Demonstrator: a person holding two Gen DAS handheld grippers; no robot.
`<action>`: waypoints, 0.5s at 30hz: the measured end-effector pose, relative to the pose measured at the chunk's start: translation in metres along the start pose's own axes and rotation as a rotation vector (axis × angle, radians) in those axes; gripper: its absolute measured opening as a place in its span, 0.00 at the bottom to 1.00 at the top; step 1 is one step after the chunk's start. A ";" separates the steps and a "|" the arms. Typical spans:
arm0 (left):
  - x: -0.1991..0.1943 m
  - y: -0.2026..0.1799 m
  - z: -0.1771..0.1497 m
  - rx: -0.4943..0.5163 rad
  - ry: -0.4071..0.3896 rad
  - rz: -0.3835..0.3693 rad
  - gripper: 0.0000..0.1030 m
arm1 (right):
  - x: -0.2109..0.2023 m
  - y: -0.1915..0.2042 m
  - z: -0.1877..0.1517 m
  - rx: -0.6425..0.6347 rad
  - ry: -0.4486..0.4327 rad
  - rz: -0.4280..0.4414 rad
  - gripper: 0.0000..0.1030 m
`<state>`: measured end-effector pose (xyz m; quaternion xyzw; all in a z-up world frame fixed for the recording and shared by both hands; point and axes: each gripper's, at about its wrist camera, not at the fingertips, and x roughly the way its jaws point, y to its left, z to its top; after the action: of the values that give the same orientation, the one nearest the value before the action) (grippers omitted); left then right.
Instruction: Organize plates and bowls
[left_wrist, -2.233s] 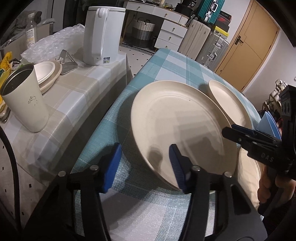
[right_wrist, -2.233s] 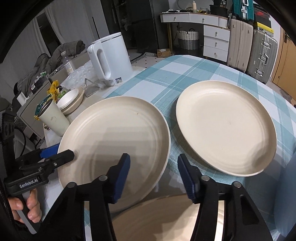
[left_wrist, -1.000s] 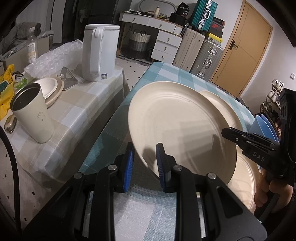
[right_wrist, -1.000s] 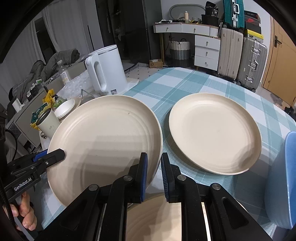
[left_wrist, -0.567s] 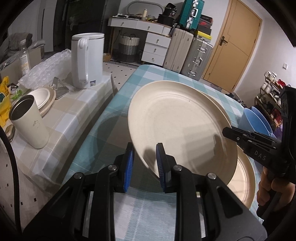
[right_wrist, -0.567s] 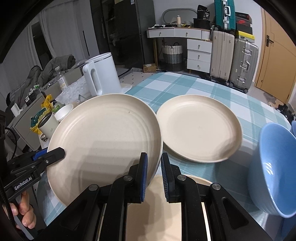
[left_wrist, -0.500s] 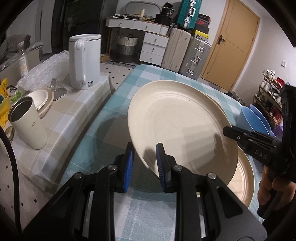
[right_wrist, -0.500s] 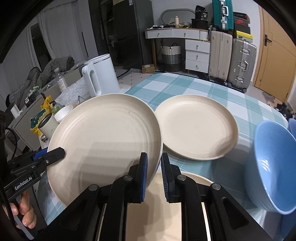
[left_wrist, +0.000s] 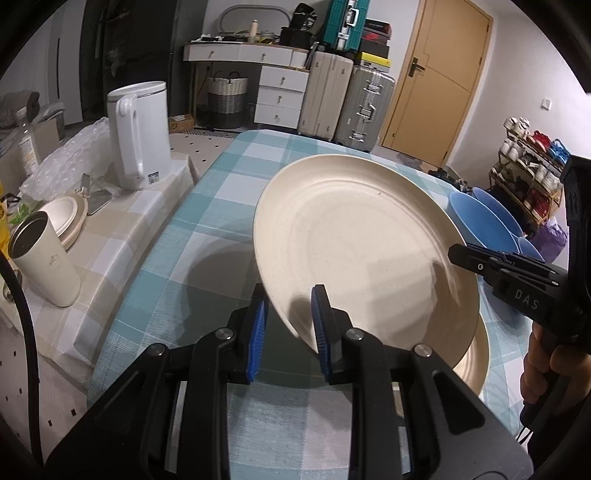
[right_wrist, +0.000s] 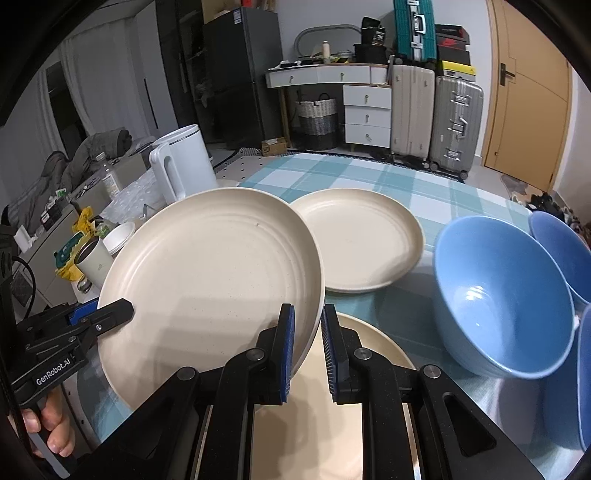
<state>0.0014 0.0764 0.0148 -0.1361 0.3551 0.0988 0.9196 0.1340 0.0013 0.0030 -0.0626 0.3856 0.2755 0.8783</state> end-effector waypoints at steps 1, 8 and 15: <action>-0.001 -0.002 0.000 0.005 0.001 -0.004 0.20 | -0.003 -0.002 -0.002 0.004 -0.001 -0.005 0.15; -0.002 -0.020 -0.005 0.042 0.018 -0.026 0.20 | -0.020 -0.015 -0.012 0.036 -0.004 -0.024 0.15; 0.005 -0.037 -0.013 0.078 0.045 -0.037 0.20 | -0.029 -0.026 -0.023 0.069 -0.001 -0.041 0.15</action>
<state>0.0070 0.0381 0.0086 -0.1088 0.3766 0.0647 0.9177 0.1169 -0.0403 0.0053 -0.0402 0.3931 0.2442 0.8856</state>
